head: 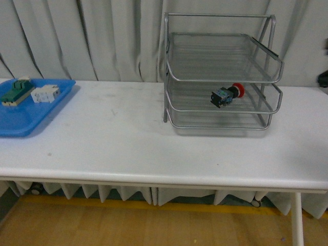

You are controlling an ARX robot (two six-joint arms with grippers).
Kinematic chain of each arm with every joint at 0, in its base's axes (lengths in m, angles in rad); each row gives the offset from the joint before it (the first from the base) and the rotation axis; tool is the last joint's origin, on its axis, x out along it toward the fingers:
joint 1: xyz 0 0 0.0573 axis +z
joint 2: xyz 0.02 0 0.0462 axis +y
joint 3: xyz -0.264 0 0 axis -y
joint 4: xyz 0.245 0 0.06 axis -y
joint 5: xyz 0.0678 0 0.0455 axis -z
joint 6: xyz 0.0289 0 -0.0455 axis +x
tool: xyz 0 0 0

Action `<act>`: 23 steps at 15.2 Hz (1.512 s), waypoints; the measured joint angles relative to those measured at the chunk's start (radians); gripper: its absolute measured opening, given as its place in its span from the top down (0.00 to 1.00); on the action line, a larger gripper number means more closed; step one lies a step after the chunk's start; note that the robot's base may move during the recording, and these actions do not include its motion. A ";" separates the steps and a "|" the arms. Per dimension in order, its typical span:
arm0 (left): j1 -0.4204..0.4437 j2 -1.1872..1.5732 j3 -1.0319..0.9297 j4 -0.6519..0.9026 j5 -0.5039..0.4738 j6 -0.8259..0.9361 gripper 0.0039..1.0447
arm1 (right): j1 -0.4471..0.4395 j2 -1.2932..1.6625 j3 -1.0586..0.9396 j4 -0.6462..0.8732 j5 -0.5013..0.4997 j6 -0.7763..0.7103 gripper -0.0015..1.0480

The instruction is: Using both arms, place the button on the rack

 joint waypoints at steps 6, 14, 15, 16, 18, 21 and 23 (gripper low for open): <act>0.000 0.000 0.000 0.000 0.000 0.000 0.06 | -0.095 -0.269 -0.119 -0.068 -0.087 0.031 0.98; 0.000 0.000 0.000 0.000 0.000 0.000 0.06 | -0.315 -0.918 -0.566 0.116 -0.113 -0.222 0.98; 0.000 0.000 0.000 0.000 0.000 0.000 0.06 | -0.327 -0.967 -0.615 0.123 -0.132 -0.231 0.98; 0.000 0.000 0.000 0.000 0.000 0.000 0.06 | -0.330 -1.006 -0.657 0.134 -0.129 -0.238 0.98; 0.000 0.000 0.000 0.000 0.000 0.000 0.06 | -0.258 -1.065 -0.692 0.094 -0.071 -0.244 0.98; 0.000 0.000 0.000 0.000 0.000 0.000 0.06 | -0.111 -1.154 -0.724 0.042 0.085 -0.244 0.98; 0.000 0.000 0.000 0.000 0.000 0.000 0.06 | -0.091 -1.191 -0.734 0.020 0.105 -0.244 0.98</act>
